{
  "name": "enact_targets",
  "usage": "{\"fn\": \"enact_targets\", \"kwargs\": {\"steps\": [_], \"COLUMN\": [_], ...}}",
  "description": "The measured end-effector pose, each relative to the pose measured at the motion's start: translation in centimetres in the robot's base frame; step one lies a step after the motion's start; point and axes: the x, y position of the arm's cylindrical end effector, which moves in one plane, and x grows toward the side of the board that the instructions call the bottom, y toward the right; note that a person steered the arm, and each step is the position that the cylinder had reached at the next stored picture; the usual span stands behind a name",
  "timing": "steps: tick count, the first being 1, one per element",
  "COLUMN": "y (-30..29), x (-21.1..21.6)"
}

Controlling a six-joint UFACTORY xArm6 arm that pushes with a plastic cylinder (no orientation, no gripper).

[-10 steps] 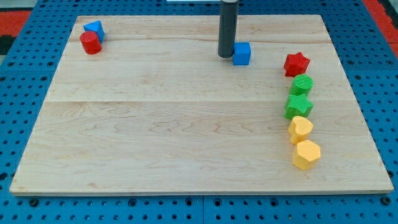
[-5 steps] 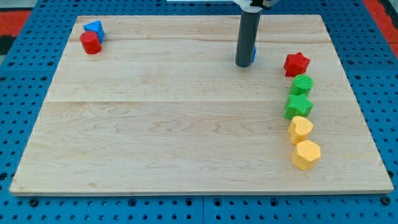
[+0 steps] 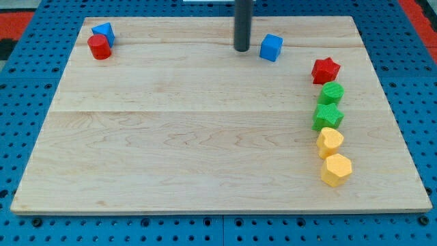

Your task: Move the blue cube towards top right

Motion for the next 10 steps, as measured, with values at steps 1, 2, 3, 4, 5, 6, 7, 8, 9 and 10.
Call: {"fn": "enact_targets", "kwargs": {"steps": [1,2,3,4,5,6,7,8,9,10], "y": [2.8,5.8,6.9,5.2,5.8,8.0,10.1,9.6,7.8,9.7], "x": [0.9,0.9,0.6,-1.0,-1.0,-1.0,-1.0,-0.2,1.9,2.0]}}
